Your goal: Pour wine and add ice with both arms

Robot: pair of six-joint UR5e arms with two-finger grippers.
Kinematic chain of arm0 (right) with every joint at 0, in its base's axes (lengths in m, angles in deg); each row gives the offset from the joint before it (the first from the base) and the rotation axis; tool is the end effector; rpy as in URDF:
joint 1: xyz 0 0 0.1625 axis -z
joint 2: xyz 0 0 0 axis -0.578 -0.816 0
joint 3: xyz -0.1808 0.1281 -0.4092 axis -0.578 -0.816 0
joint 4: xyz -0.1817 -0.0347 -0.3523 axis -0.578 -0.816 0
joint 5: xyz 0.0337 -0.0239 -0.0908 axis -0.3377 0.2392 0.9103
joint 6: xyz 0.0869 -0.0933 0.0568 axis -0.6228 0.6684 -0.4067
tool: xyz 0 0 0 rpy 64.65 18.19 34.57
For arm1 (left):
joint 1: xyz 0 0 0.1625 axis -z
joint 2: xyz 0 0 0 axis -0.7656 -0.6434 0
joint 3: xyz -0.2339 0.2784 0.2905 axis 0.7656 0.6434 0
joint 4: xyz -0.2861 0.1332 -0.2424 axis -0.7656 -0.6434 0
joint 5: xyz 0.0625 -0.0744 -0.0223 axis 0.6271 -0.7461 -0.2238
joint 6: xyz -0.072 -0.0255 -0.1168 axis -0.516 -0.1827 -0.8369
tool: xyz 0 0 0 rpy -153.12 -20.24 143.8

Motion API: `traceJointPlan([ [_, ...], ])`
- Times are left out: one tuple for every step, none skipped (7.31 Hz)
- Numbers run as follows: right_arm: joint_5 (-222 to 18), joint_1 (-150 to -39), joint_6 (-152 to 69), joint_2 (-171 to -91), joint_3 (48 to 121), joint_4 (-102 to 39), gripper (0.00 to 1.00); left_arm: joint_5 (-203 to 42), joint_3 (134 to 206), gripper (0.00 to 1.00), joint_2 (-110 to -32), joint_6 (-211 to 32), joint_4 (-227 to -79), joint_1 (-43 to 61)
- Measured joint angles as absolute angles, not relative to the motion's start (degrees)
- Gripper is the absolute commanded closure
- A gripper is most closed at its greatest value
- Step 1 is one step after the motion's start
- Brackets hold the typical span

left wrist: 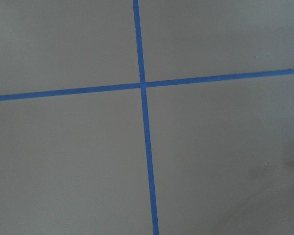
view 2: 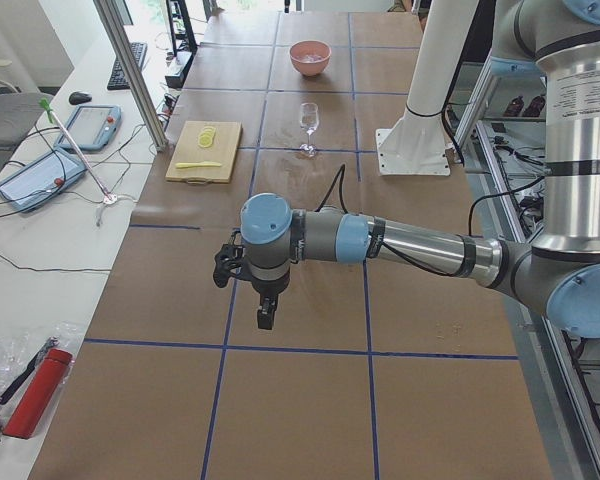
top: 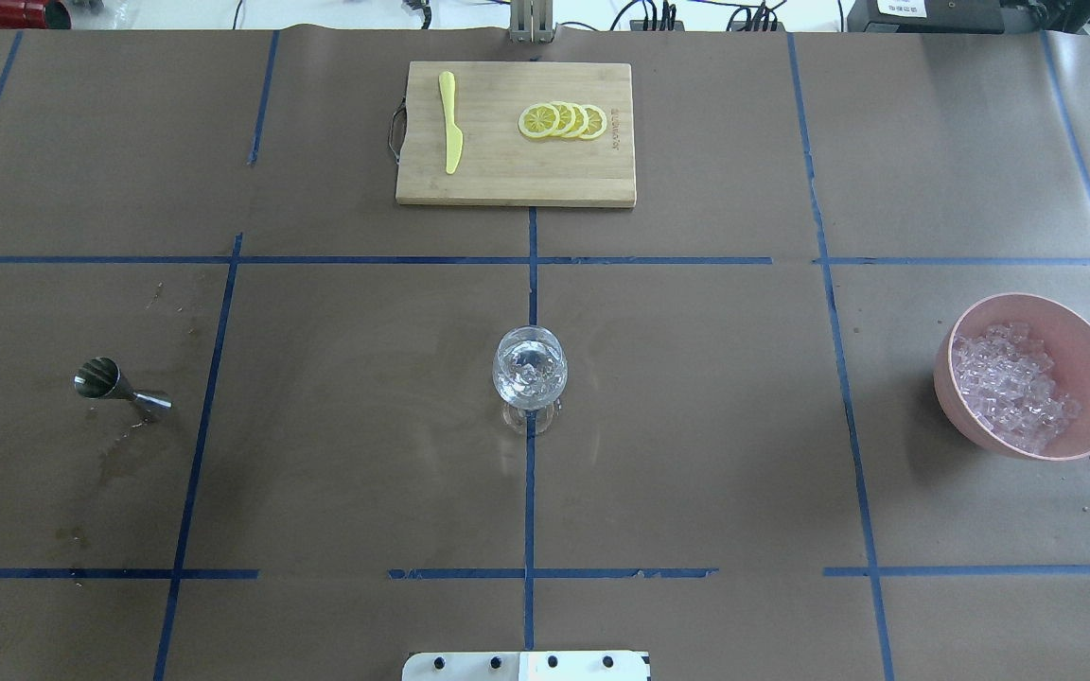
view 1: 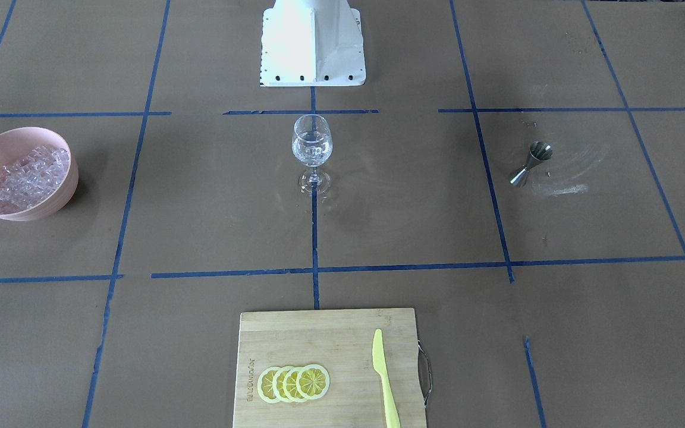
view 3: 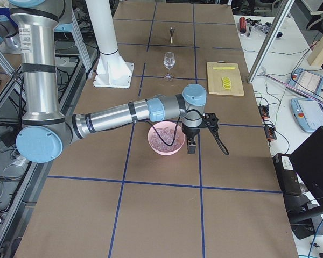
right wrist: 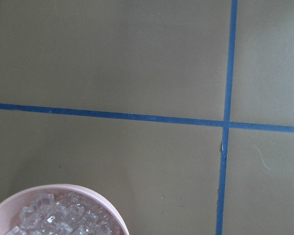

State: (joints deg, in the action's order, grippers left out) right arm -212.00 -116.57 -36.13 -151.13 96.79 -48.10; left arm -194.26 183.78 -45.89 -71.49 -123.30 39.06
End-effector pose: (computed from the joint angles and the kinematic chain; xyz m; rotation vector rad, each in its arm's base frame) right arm -0.0352 -0.4836 0.6062 0.0672 -0.7655 -0.0351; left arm -0.0270 -0.4352 0.6524 0.1145 0.7845 0.1139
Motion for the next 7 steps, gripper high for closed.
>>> traceJointPlan([
  [-213.29, -117.33, -36.08, -151.61, 95.91, -48.02, 0.00, -194.19, 182.92, 0.00, -46.18, -71.45, -124.71, 38.73],
  [-214.45, -118.40, -34.97, -151.84, 94.48, -47.96, 0.00, -194.26, 182.37, 0.00, -46.44, -71.43, -125.27, 38.61],
  [-215.81, -119.38, -32.64, -151.84, 92.95, -47.92, 0.00, -194.31, 182.04, 0.00, -46.57, -71.43, -125.48, 38.55],
  [-216.61, -119.89, -30.91, -151.74, 92.07, -47.87, 0.00, -194.33, 181.89, 0.00, -46.60, -71.42, -125.54, 38.53],
  [-216.94, -120.10, -30.26, -151.59, 91.68, -47.82, 0.00, -194.32, 181.87, 0.00, -46.60, -71.42, -125.54, 38.51],
  [-217.06, -120.17, -30.11, -151.57, 91.52, -47.80, 0.00, -194.28, 181.84, 0.00, -46.55, -71.42, -125.55, 38.49],
  [-217.08, -120.19, -30.16, -151.60, 91.54, -47.79, 0.00, -194.26, 181.83, 0.00, -46.51, -71.42, -125.58, 38.47],
])
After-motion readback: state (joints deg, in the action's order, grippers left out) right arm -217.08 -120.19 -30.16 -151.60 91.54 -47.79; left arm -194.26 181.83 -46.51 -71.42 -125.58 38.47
